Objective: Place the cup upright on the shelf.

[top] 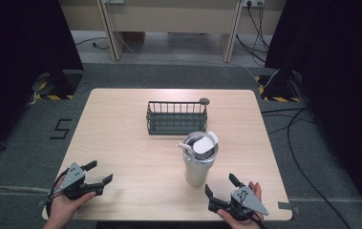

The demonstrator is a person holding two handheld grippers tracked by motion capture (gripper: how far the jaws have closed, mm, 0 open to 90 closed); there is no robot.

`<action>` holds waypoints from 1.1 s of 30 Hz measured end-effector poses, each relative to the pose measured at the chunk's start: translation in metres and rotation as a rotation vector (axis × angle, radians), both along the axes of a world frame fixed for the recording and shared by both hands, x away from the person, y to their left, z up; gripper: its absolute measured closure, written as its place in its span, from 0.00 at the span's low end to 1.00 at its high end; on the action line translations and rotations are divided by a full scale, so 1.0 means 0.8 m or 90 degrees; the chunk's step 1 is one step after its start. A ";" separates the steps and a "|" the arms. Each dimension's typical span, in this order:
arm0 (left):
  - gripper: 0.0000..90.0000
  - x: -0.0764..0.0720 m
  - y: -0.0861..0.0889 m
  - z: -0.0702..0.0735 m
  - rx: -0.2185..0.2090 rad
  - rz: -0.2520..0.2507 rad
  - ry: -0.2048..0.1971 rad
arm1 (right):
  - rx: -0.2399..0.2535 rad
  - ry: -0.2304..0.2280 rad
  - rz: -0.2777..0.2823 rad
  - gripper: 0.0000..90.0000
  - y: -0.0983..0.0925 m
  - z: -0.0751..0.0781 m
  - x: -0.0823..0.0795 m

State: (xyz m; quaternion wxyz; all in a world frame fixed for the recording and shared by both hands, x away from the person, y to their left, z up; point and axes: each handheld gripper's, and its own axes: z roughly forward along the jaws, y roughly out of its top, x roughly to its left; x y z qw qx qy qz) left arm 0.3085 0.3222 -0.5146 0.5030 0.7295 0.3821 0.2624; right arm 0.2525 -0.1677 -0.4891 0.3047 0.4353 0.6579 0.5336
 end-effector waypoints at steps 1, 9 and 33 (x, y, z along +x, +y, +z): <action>0.17 0.000 0.000 0.000 0.000 0.001 0.000 | 0.000 0.000 0.000 0.10 0.000 0.000 0.000; 0.17 -0.001 0.001 0.000 0.000 0.003 -0.001 | -0.004 -0.001 0.012 0.10 0.008 0.005 0.005; 0.17 -0.002 0.000 0.000 -0.003 0.000 0.000 | -0.024 -0.001 0.045 0.10 0.041 0.010 0.048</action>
